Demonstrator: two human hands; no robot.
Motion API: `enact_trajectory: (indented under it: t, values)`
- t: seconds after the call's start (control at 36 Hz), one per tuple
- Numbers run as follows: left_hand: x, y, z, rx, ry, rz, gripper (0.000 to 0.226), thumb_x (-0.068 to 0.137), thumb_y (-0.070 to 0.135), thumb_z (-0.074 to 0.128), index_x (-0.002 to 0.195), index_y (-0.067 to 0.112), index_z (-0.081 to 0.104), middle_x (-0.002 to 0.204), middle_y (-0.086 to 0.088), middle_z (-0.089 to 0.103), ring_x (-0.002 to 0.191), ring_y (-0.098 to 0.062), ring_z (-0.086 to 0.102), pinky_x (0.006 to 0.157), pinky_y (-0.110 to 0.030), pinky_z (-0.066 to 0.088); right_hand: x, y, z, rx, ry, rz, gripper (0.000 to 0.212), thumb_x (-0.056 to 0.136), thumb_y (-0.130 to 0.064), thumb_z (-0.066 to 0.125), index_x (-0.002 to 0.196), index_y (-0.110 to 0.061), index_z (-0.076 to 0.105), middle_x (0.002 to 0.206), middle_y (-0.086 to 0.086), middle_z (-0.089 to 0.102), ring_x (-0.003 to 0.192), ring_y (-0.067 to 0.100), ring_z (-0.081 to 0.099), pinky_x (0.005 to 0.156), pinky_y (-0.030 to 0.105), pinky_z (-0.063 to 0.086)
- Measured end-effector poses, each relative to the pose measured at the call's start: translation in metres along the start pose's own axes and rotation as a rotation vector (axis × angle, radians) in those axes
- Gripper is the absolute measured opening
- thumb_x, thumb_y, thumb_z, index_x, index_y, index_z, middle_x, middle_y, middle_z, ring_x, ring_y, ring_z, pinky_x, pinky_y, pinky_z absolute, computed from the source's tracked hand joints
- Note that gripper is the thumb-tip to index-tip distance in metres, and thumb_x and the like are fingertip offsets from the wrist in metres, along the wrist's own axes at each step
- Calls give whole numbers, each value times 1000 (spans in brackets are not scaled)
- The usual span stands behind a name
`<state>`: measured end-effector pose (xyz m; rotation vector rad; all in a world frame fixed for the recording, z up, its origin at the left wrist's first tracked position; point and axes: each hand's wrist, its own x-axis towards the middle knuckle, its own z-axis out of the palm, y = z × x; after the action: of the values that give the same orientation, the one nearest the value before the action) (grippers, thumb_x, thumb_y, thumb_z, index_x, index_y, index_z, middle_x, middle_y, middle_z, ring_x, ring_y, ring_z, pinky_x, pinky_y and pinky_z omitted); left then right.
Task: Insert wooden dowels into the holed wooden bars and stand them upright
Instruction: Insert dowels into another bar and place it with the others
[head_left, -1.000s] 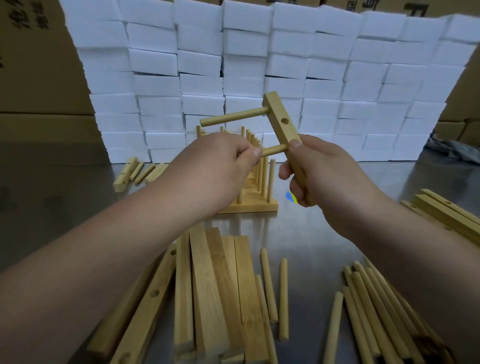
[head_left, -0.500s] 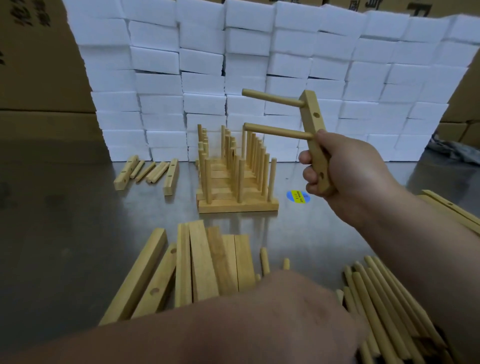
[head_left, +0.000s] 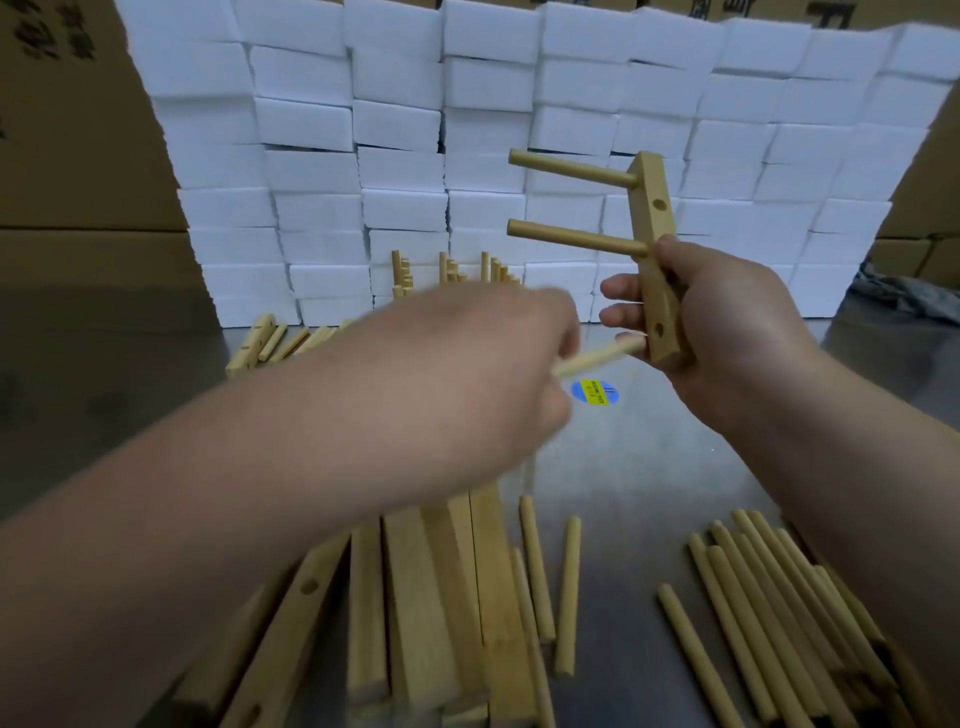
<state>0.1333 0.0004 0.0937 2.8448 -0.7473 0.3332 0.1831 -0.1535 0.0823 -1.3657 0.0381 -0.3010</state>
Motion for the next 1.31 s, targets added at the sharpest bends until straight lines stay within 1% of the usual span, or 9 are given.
enact_trajectory:
  t: [0.08, 0.22, 0.28, 0.47, 0.58, 0.72, 0.97, 1.14, 1.31]
  values:
    - [-1, -13, -13, -138, 163, -20, 22, 90, 26, 43, 103, 37, 56, 76, 10, 51, 64, -5, 44, 52, -21, 31, -1, 1, 2, 32, -22, -7, 23, 98, -25, 41, 87, -12, 56, 54, -1, 65, 47, 13, 60, 47, 20, 50]
    - [5, -16, 0, -162, 237, 12, 26, 94, 29, 41, 111, 34, 61, 87, 8, 54, 78, -11, 46, 64, -29, 36, -4, 0, 3, 70, -67, -33, 23, 98, -24, 39, 88, -11, 56, 56, 0, 66, 49, 15, 61, 47, 21, 51]
    - [6, -16, 2, -203, 268, 44, 25, 93, 31, 42, 107, 33, 62, 84, 9, 53, 78, -10, 47, 64, -22, 36, -5, 0, 3, 84, -78, -38, 23, 98, -24, 40, 89, -11, 56, 56, 1, 66, 50, 15, 62, 47, 21, 51]
    - [4, -13, 6, -272, 342, 100, 28, 90, 36, 40, 104, 30, 64, 82, 11, 54, 80, -8, 48, 68, -22, 38, -6, 1, 5, 79, -85, -39, 20, 98, -24, 41, 93, -12, 57, 56, 0, 66, 51, 13, 63, 45, 21, 50]
    - [4, -12, 6, -266, 341, 118, 41, 79, 46, 34, 102, 31, 65, 78, 13, 53, 80, -4, 48, 62, -18, 35, -6, 1, 5, 89, -97, -44, 21, 98, -24, 41, 91, -12, 57, 55, -1, 66, 51, 13, 62, 46, 21, 50]
    - [4, -12, 9, -249, 346, 139, 38, 81, 44, 38, 102, 30, 65, 77, 12, 52, 78, -7, 48, 61, -18, 33, -6, 1, 5, 114, -95, -35, 23, 98, -23, 39, 90, -11, 57, 56, 0, 65, 50, 14, 62, 45, 21, 50]
    - [6, -14, 14, -313, 333, 183, 20, 89, 31, 55, 103, 28, 69, 86, 2, 63, 82, -13, 53, 72, -39, 43, -8, 0, 7, 120, -139, -34, 24, 98, -22, 39, 85, -11, 56, 56, -1, 64, 49, 14, 60, 49, 22, 51]
    - [6, -15, 14, -278, 346, 186, 32, 82, 41, 44, 100, 27, 67, 77, 11, 53, 74, -8, 48, 63, -19, 36, -12, 0, 10, 102, -186, -67, 24, 98, -22, 38, 85, -11, 55, 56, -2, 64, 48, 14, 61, 50, 23, 51]
    - [6, -14, 16, -257, 354, 180, 29, 80, 43, 47, 93, 25, 65, 71, 16, 46, 68, -1, 44, 64, -16, 34, -16, 2, 12, 71, -198, -76, 25, 98, -22, 37, 91, -9, 57, 60, -1, 64, 51, 17, 61, 46, 23, 50]
